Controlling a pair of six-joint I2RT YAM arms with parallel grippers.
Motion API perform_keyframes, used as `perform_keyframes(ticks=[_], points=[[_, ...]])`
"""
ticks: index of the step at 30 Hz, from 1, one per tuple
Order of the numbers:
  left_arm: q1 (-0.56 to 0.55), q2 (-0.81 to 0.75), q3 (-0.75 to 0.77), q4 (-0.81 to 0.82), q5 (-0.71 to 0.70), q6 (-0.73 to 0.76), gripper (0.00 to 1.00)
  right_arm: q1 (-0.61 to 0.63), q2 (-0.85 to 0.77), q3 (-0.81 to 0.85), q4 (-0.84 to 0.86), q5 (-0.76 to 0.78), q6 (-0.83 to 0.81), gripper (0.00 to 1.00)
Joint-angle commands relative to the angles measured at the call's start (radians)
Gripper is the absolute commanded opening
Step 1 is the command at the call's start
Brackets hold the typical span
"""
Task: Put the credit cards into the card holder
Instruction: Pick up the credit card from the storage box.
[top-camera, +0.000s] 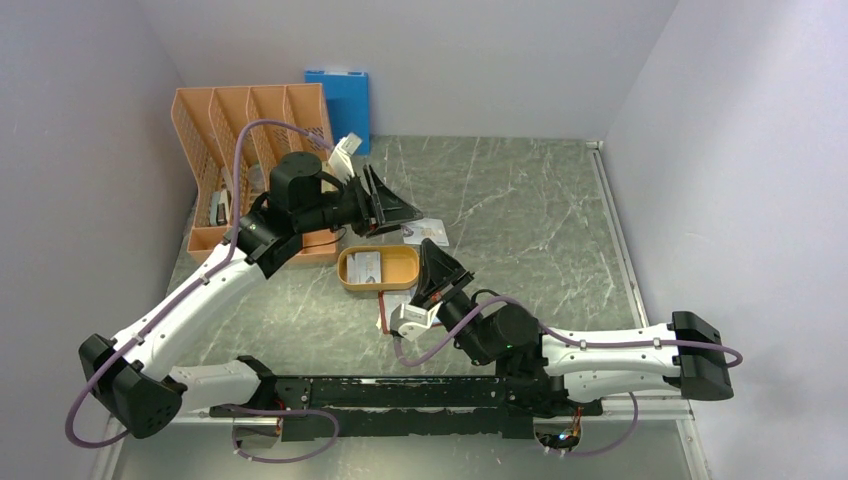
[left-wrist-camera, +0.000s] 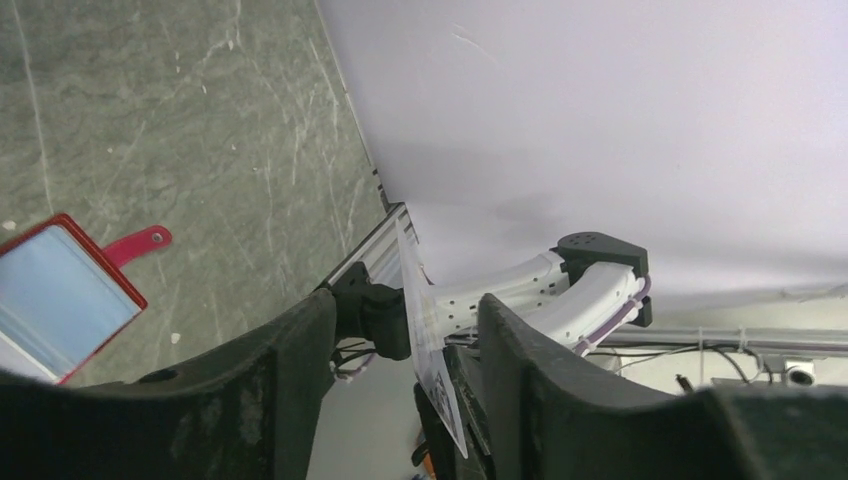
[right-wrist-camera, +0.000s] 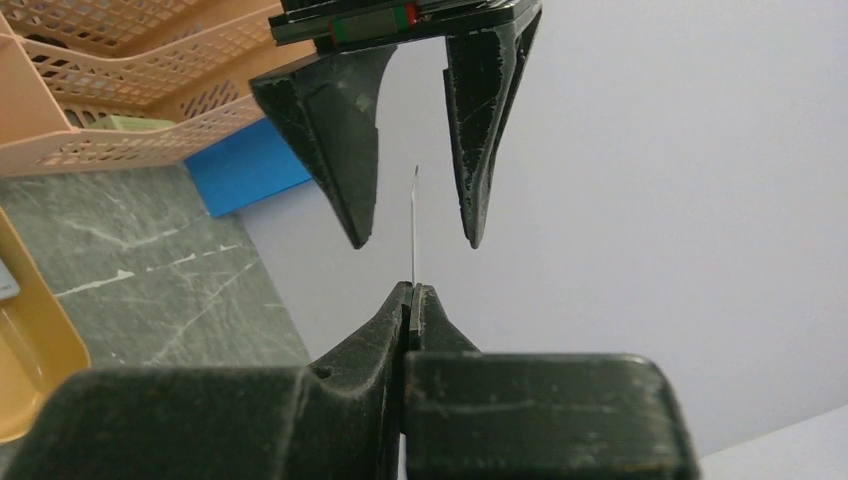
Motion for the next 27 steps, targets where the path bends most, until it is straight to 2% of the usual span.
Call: perform_keyframes(ticks=[1, 5, 8, 10, 11, 12, 13, 15, 16, 17, 19, 23, 25, 27], points=[[-0.006, -0.007, 0.005, 0.047, 0.044, 0.002, 0.53, 0.007, -0.014, -0.019, 0.063, -0.018, -0.043, 0.0], [-0.007, -0.008, -0.012, 0.069, 0.057, -0.002, 0.32, 0.009, -0.018, -0.024, 0.066, -0.022, -0.046, 0.0], [-0.007, -0.01, -0.027, 0.086, 0.064, -0.012, 0.1, 0.01, -0.019, -0.017, 0.055, -0.022, -0.035, 0.0], [-0.007, -0.016, -0.035, 0.093, 0.061, -0.016, 0.05, 0.017, -0.027, 0.003, 0.006, -0.015, 0.002, 0.01], [-0.007, -0.025, -0.043, 0.105, 0.051, -0.025, 0.05, 0.031, -0.035, 0.024, -0.034, -0.005, 0.04, 0.11], [-0.005, -0.041, -0.062, 0.125, 0.036, -0.035, 0.05, 0.048, -0.044, 0.056, -0.103, 0.006, 0.092, 0.28], [0.001, -0.059, -0.079, 0.142, 0.015, -0.047, 0.05, 0.058, -0.053, 0.092, -0.191, 0.012, 0.16, 0.4], [0.027, -0.098, -0.107, 0.168, -0.027, -0.064, 0.05, 0.071, -0.062, 0.162, -0.348, 0.016, 0.328, 0.58], [0.045, -0.118, -0.117, 0.176, -0.05, -0.067, 0.05, 0.077, -0.067, 0.194, -0.407, 0.017, 0.431, 0.76], [0.063, -0.137, -0.125, 0.179, -0.072, -0.067, 0.05, 0.078, -0.073, 0.226, -0.471, 0.009, 0.55, 0.82], [0.087, -0.179, -0.143, 0.191, -0.134, -0.061, 0.05, 0.076, -0.091, 0.281, -0.591, -0.047, 0.86, 0.85], [0.097, -0.285, -0.183, 0.23, -0.294, -0.043, 0.05, 0.013, -0.13, 0.31, -0.656, -0.193, 1.283, 0.86], [0.097, -0.342, -0.224, 0.299, -0.386, -0.053, 0.05, -0.118, -0.163, 0.302, -0.625, -0.33, 1.525, 0.87], [0.097, -0.393, -0.274, 0.389, -0.443, -0.073, 0.05, -0.303, -0.188, 0.261, -0.531, -0.557, 1.792, 0.88]])
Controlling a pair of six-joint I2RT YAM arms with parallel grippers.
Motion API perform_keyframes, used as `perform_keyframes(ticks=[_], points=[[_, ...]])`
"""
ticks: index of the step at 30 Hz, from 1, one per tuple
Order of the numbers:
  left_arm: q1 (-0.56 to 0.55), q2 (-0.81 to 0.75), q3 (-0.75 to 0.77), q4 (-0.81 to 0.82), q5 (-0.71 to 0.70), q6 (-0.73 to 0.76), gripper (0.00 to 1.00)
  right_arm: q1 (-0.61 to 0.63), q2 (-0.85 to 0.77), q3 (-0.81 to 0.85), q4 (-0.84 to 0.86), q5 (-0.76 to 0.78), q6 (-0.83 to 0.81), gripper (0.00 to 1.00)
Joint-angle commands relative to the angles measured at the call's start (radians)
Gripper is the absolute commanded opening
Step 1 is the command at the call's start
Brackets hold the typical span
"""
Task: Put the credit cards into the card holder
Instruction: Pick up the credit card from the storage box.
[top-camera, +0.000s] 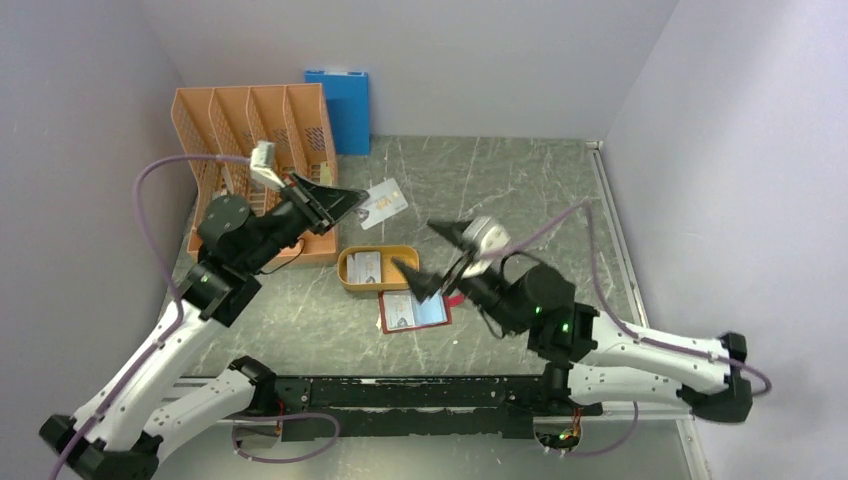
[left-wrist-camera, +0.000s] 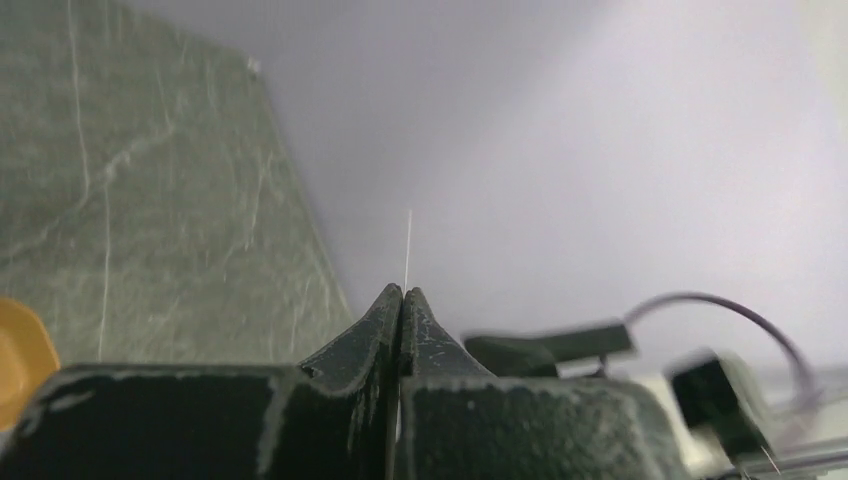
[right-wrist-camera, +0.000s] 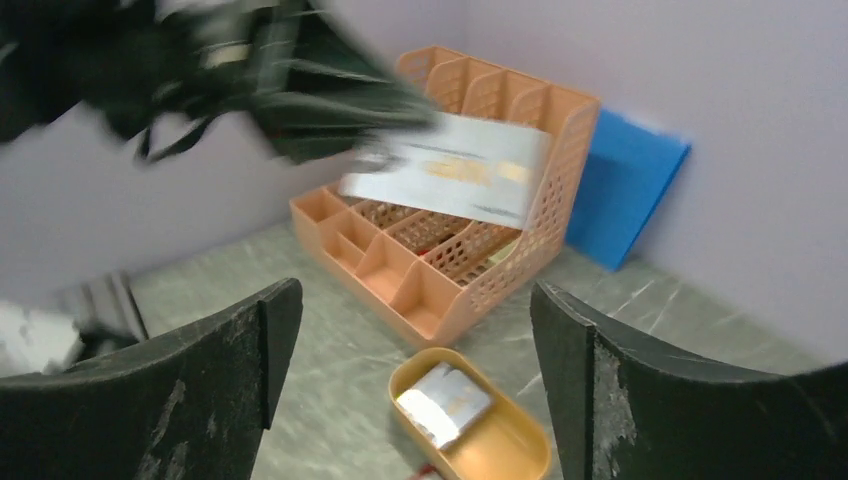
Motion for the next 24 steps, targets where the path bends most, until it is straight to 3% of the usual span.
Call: perform_keyframes(ticks=[1, 5, 9, 14, 24], points=[[0.005, -0.109, -0.087, 0.229, -0.211, -0.029, 0.05, -0.339, -0.043, -0.053, 0.09, -0.461, 0.774, 0.88], [0.005, -0.136, -0.122, 0.349, -0.216, -0.039, 0.05, -0.55, 0.034, -0.119, 0.376, -0.717, 1.249, 0.84], [0.005, -0.143, -0.167, 0.458, -0.204, -0.077, 0.05, -0.577, 0.163, -0.117, 0.607, -0.773, 1.487, 0.79], [0.003, -0.147, -0.175, 0.465, -0.223, -0.088, 0.05, -0.577, 0.283, -0.094, 0.794, -0.777, 1.606, 0.73], [0.002, -0.134, -0.18, 0.453, -0.227, -0.098, 0.05, -0.55, 0.408, -0.02, 0.843, -0.759, 1.631, 0.5]])
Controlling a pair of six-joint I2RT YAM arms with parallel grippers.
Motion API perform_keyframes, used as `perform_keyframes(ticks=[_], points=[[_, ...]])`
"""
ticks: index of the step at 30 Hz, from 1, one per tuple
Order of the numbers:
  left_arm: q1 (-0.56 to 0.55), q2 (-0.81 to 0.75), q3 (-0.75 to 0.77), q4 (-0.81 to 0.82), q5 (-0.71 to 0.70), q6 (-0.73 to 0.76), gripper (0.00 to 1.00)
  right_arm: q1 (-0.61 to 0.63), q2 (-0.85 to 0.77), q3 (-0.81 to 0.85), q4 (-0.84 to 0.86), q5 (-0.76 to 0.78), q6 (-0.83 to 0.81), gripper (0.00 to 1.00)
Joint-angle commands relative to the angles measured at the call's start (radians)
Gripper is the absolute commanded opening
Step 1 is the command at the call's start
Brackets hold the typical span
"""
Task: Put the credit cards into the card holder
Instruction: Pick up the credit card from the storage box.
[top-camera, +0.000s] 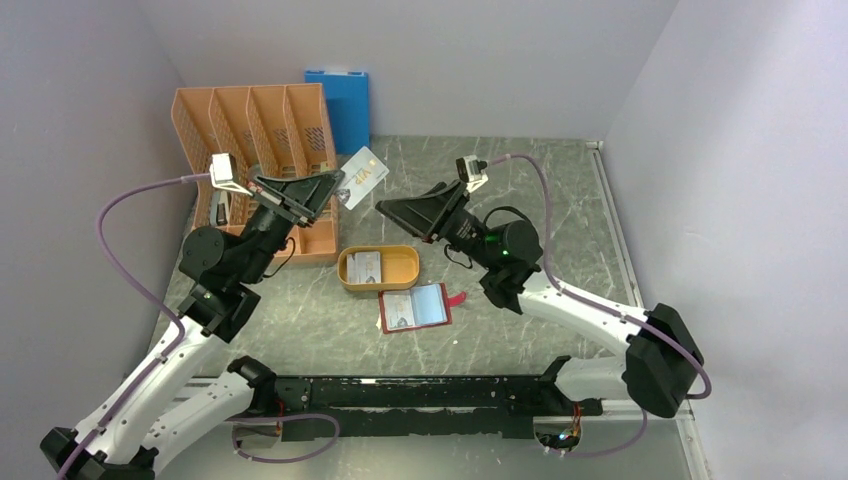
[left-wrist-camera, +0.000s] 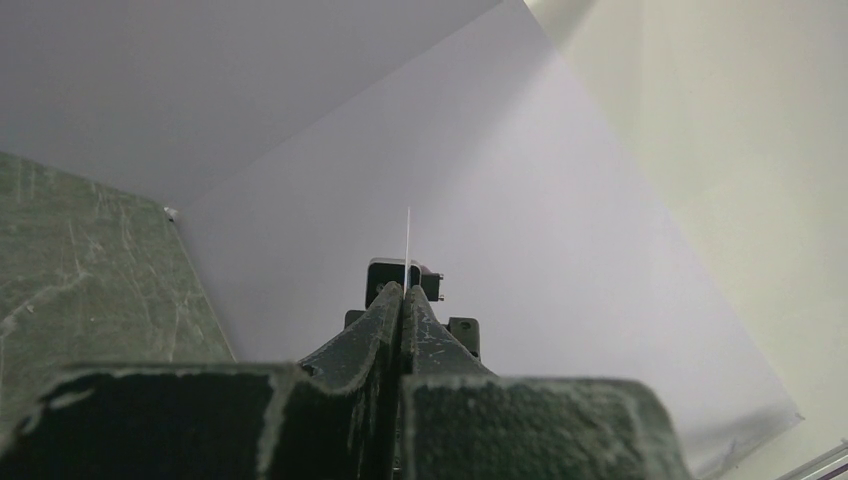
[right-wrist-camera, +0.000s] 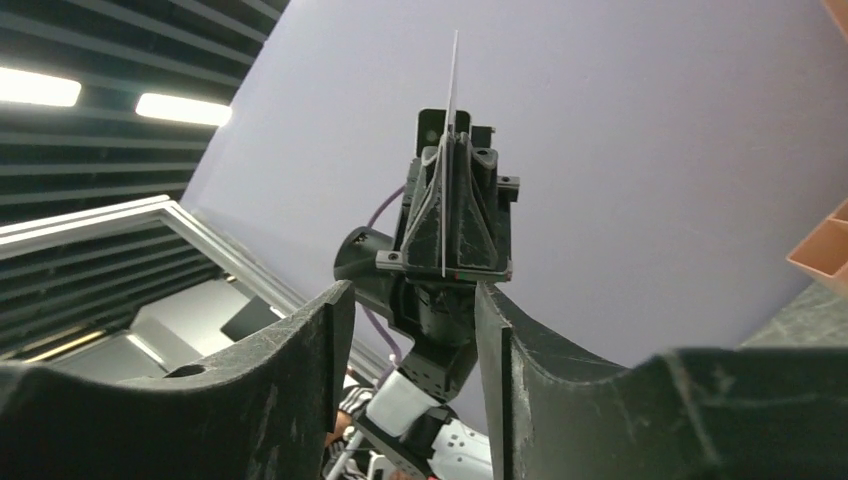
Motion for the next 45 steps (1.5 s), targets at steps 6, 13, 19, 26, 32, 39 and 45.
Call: perform_keyframes(ticks=[6, 13, 19, 26, 32, 39, 45], points=[[0.0, 0.002, -0.019, 0.07, -0.004, -0.018, 0.05, 0.013, 0.073, 0.098, 0.033, 0.0, 0.022, 0.47], [0.0, -0.002, -0.024, 0.072, 0.002, -0.013, 0.05, 0.014, 0.102, 0.136, 0.005, -0.006, 0.013, 0.45], [0.0, -0.008, -0.035, 0.075, 0.007, -0.015, 0.05, 0.016, 0.116, 0.14, -0.002, -0.004, 0.015, 0.39], [0.0, -0.024, -0.053, 0.066, 0.008, -0.005, 0.05, 0.016, 0.129, 0.148, 0.022, -0.03, 0.017, 0.15], [-0.002, -0.002, -0.045, -0.005, 0.081, 0.052, 0.08, 0.003, 0.061, 0.136, -0.083, -0.045, -0.09, 0.0], [-0.001, 0.03, 0.115, -0.607, 0.068, 0.378, 0.83, -0.025, -0.134, 0.273, -0.88, 0.005, -0.664, 0.0], [-0.002, -0.014, 0.033, -0.754, 0.057, 0.5, 0.95, -0.051, -0.214, 0.22, -1.326, 0.115, -0.926, 0.0]])
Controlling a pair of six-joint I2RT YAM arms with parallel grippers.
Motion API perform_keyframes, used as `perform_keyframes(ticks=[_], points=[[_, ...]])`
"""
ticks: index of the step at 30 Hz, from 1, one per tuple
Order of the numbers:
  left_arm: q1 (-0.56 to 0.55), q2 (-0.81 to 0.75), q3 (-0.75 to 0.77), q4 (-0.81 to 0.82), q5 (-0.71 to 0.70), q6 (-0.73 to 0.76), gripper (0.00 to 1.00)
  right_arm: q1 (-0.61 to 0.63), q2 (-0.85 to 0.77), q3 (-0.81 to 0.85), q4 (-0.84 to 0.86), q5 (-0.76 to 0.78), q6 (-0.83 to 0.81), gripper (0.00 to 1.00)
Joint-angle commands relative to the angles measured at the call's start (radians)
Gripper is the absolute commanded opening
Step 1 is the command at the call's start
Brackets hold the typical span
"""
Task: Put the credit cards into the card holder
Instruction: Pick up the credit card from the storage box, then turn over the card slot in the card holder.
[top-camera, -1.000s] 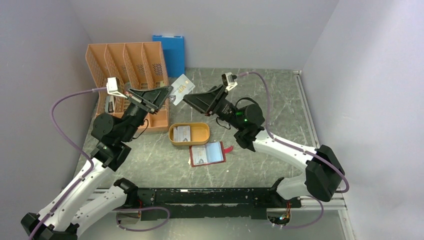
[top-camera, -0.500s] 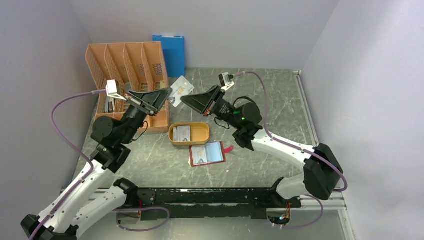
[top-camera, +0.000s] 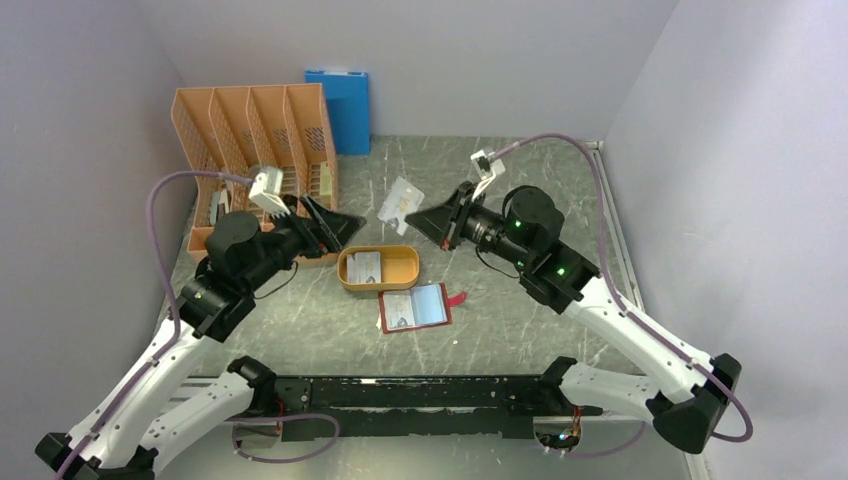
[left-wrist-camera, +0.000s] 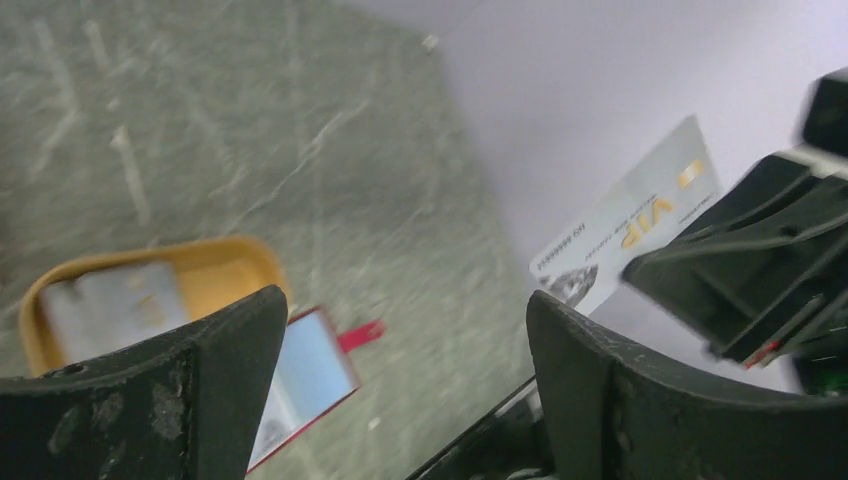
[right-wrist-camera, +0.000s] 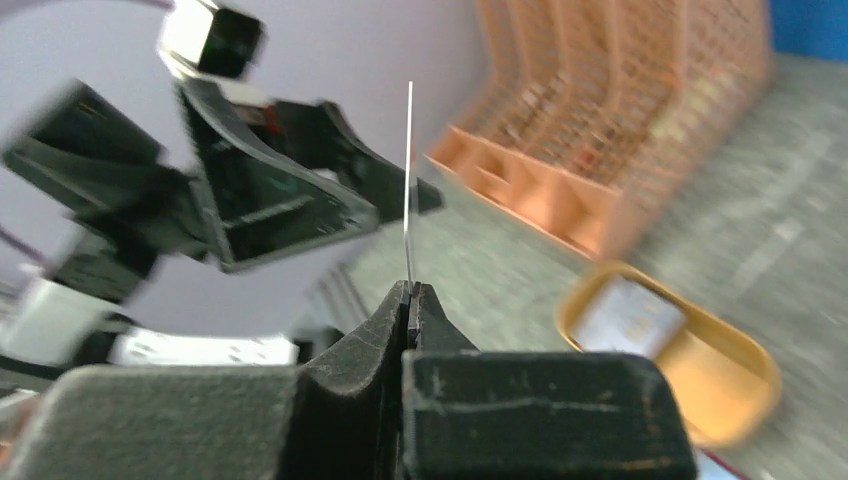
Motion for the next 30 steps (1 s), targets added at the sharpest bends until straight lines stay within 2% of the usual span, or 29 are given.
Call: perform_keyframes(ticks=[1, 4, 6, 10, 12, 19, 25, 30], points=[[0.0, -0.022, -0.073, -0.204, 0.022, 0.157, 0.97, -0.018, -0.028, -0.05, -0.455, 0.094, -0.288, 0.0], [-0.016, 0.002, -0.129, -0.191, 0.077, 0.18, 0.97, -0.039, -0.042, -0.111, -0.518, 0.141, -0.291, 0.0], [-0.068, 0.049, -0.155, -0.188, 0.065, 0.184, 0.97, -0.068, -0.056, -0.164, -0.511, 0.132, -0.272, 0.0], [-0.252, 0.157, -0.164, -0.197, -0.089, 0.155, 0.97, -0.12, -0.046, -0.258, -0.478, 0.053, -0.24, 0.0], [-0.31, 0.199, -0.179, -0.185, -0.141, 0.132, 0.97, -0.139, -0.042, -0.292, -0.452, 0.017, -0.233, 0.0], [-0.316, 0.328, -0.262, -0.111, -0.145, 0.103, 0.83, -0.179, -0.01, -0.387, -0.397, -0.087, -0.178, 0.0], [-0.326, 0.421, -0.326, -0.008, -0.105, 0.117, 0.83, -0.214, -0.018, -0.47, -0.379, -0.095, -0.118, 0.0], [-0.375, 0.528, -0.304, 0.019, -0.119, 0.14, 0.85, -0.217, -0.042, -0.53, -0.366, -0.119, -0.092, 0.0]])
